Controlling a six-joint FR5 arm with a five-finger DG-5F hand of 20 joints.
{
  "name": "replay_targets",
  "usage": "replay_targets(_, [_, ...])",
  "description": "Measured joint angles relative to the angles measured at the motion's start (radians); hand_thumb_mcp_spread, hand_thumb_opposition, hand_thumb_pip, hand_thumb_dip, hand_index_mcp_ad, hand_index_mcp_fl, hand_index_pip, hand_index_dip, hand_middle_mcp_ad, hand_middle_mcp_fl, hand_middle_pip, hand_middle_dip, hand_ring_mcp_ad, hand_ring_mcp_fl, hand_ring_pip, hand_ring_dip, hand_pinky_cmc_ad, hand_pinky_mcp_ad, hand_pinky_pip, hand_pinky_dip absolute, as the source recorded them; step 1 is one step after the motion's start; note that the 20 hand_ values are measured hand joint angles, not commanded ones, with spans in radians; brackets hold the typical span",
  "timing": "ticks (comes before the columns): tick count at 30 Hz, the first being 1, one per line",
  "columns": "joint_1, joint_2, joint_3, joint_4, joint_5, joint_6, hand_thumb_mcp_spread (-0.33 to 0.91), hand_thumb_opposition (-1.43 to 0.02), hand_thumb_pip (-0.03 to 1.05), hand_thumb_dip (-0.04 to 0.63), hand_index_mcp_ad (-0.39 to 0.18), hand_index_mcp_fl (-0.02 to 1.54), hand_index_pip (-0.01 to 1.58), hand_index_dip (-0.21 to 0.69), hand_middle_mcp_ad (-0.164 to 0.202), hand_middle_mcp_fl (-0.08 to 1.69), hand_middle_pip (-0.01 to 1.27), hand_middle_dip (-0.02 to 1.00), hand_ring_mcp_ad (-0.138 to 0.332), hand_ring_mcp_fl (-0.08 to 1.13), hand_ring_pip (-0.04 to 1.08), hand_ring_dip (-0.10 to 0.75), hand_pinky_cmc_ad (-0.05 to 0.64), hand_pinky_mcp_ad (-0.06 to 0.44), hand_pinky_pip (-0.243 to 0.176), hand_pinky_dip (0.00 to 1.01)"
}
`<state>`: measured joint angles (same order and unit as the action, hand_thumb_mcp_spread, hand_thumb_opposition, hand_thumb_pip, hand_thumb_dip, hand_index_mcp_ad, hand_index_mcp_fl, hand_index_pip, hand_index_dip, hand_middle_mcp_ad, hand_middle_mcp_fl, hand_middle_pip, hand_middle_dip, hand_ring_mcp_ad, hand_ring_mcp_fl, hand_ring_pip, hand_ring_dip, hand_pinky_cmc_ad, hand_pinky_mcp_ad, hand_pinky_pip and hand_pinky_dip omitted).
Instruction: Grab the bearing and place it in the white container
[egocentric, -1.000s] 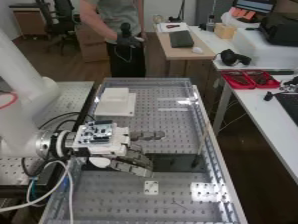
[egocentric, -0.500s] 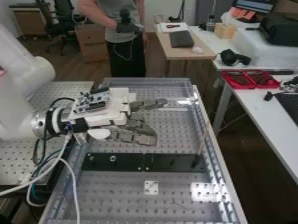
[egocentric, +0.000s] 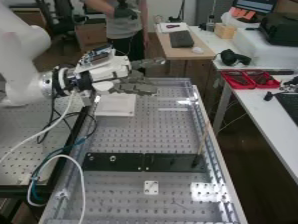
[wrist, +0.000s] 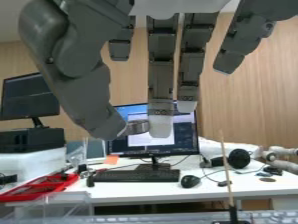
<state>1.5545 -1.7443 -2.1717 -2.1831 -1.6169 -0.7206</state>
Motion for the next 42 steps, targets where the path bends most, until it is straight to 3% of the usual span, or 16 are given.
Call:
replay_targets(19, [0.375, 0.139, -0.086, -0.07, 0.39, -0.059, 0.47, -0.87, 0.74, 0.314, -0.176, 0.02, 0.24, -0.199, 0.054, 0.53, 1.08, 0.59, 0.049, 0.18, 0.65, 0.482, 0.363, 0.216, -0.037, 0.21])
replay_targets(30, [0.584, 0.242, -0.219, -0.08, 0.55, -0.05, 0.47, -0.87, 0.74, 0.314, -0.169, 0.02, 0.23, -0.199, 0.054, 0.54, 1.08, 0.59, 0.051, 0.18, 0.65, 0.483, 0.363, 0.216, -0.031, 0.21])
replay_targets(36, [0.662, 0.24, -0.266, -0.048, 0.612, -0.041, 0.47, -0.87, 0.74, 0.314, -0.171, 0.02, 0.23, -0.199, 0.054, 0.53, 1.08, 0.59, 0.051, 0.18, 0.64, 0.483, 0.363, 0.215, -0.028, 0.21])
replay_targets(42, [0.72, 0.18, -0.296, 0.053, 0.676, -0.046, 0.47, -0.87, 0.74, 0.314, -0.166, 0.04, 0.22, -0.199, 0.054, 0.54, 1.08, 0.59, 0.051, 0.19, 0.64, 0.483, 0.363, 0.215, -0.028, 0.21])
